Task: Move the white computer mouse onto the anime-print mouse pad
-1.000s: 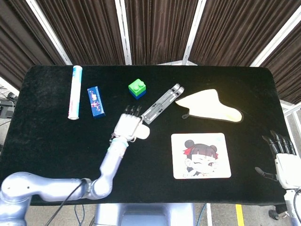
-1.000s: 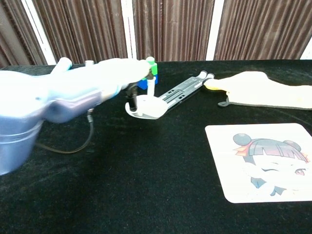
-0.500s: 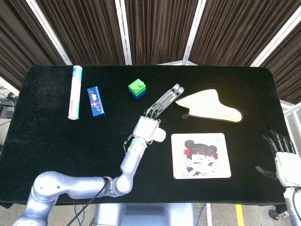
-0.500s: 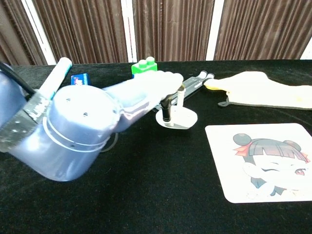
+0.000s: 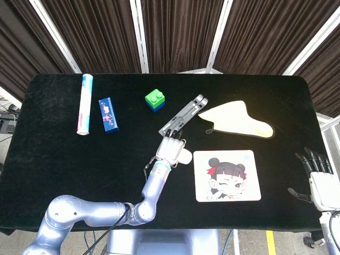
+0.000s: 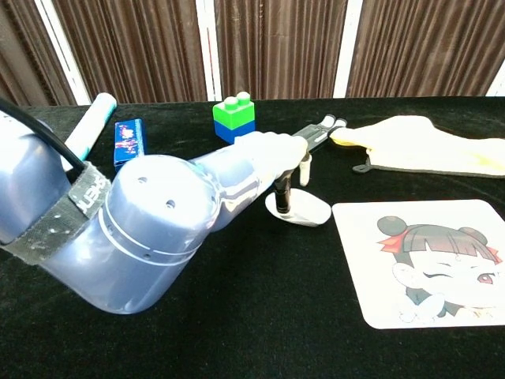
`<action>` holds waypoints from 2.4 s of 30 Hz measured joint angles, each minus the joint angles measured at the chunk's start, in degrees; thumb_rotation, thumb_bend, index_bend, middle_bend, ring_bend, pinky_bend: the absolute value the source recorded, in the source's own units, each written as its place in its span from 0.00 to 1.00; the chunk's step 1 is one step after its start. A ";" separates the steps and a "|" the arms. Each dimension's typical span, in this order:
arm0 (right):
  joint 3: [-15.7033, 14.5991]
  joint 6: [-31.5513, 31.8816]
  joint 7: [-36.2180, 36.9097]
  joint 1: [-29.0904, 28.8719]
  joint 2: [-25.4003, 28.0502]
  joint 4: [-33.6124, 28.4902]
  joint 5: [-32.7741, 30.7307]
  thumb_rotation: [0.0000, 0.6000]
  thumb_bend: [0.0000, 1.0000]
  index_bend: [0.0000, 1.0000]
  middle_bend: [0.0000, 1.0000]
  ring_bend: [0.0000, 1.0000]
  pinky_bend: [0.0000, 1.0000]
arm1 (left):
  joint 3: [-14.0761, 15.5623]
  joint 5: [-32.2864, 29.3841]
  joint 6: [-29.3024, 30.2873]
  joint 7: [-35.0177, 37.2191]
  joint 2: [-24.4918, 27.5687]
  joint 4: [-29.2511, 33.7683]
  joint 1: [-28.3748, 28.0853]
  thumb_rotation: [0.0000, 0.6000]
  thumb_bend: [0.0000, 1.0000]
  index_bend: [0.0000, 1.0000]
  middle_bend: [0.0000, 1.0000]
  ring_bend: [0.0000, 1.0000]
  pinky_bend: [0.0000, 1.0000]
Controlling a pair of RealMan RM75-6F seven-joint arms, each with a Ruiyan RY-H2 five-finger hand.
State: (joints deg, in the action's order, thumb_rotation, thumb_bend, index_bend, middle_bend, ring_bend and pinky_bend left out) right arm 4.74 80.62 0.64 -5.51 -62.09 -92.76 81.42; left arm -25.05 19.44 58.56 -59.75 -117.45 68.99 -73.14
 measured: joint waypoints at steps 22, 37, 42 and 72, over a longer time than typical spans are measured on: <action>-0.06 0.07 -1.61 0.23 -0.41 -0.22 -0.71 1.00 0.06 0.12 0.00 0.00 0.00 | 5.18 9.06 5.07 9.75 17.25 21.17 12.62 1.00 0.25 0.00 0.00 0.00 0.00; -0.51 -0.92 -4.68 -0.68 -2.33 -0.25 -0.13 1.00 0.06 0.12 0.00 0.00 0.00 | 23.16 40.18 16.92 29.56 41.39 37.43 36.48 1.00 0.24 0.00 0.00 0.00 0.00; -0.85 -0.98 -5.49 -0.72 -3.05 -0.13 0.17 1.00 0.06 0.12 0.00 0.00 0.00 | 29.80 52.47 24.67 40.20 44.38 35.77 45.29 1.00 0.24 0.00 0.00 0.00 0.00; 2.41 -0.86 -14.98 -4.49 -8.22 -7.49 0.21 1.00 0.06 0.11 0.00 0.00 0.00 | 32.43 70.25 35.80 53.80 49.08 26.17 61.76 1.00 0.24 0.00 0.00 0.00 0.00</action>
State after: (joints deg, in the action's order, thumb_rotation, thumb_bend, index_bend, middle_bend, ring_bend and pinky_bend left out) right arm 7.15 79.76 -14.34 -10.01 -70.31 -100.25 81.63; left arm 7.37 89.69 94.37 -5.96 -68.37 95.16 -11.38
